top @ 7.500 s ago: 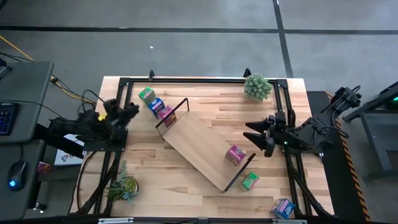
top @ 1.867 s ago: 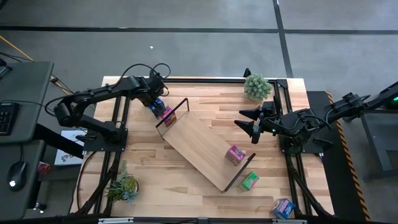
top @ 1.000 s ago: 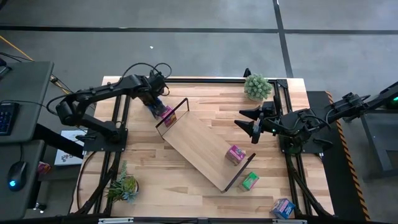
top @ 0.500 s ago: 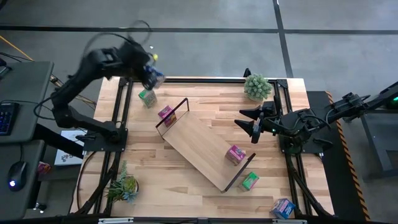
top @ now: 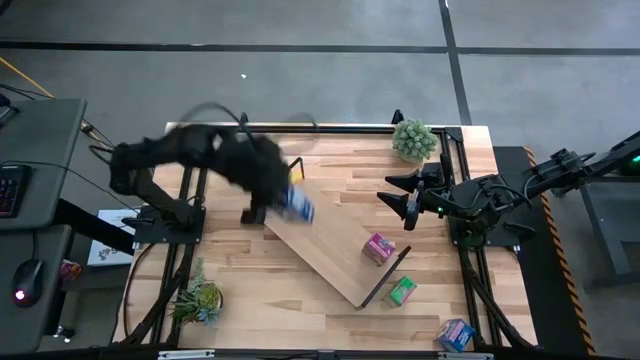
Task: Stack cereal on shelf
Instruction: Put the left blue cereal box on the shelf
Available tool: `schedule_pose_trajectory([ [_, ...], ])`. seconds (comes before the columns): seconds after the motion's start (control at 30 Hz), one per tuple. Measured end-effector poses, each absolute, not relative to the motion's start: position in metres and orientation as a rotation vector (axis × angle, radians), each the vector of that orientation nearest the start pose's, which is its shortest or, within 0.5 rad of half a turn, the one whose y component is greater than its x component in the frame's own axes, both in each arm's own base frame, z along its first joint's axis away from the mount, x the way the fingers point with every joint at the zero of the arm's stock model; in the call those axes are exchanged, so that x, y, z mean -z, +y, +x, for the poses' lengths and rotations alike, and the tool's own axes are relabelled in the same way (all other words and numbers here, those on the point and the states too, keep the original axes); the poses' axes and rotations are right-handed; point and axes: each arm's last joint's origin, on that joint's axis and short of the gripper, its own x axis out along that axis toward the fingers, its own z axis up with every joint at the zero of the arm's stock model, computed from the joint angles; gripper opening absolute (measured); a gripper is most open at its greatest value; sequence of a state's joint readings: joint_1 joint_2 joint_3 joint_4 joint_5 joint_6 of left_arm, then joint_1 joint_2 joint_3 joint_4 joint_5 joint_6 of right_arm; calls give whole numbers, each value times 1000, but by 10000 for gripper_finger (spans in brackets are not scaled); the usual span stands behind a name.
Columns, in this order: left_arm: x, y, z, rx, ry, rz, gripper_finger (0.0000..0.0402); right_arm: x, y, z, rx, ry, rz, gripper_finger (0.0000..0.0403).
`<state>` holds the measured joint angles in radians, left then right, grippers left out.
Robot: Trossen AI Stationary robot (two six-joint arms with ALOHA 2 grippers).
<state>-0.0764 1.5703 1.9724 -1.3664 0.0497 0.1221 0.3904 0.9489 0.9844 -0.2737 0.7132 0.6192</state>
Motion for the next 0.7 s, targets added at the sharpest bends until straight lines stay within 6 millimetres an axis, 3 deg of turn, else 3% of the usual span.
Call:
schedule_pose_trajectory([
  [0.13,-414,-57,302,344,1023,339,127,-366,57,188,370,100,469,288],
  [0.3,-375,-79,336,484,1110,507,127,-366,57,188,370,100,469,288],
  [0.53,-324,-87,373,554,1225,594,127,-365,57,188,369,108,452,288],
  [0.7,-304,-87,385,566,1273,589,127,-364,57,188,370,117,442,288],
])
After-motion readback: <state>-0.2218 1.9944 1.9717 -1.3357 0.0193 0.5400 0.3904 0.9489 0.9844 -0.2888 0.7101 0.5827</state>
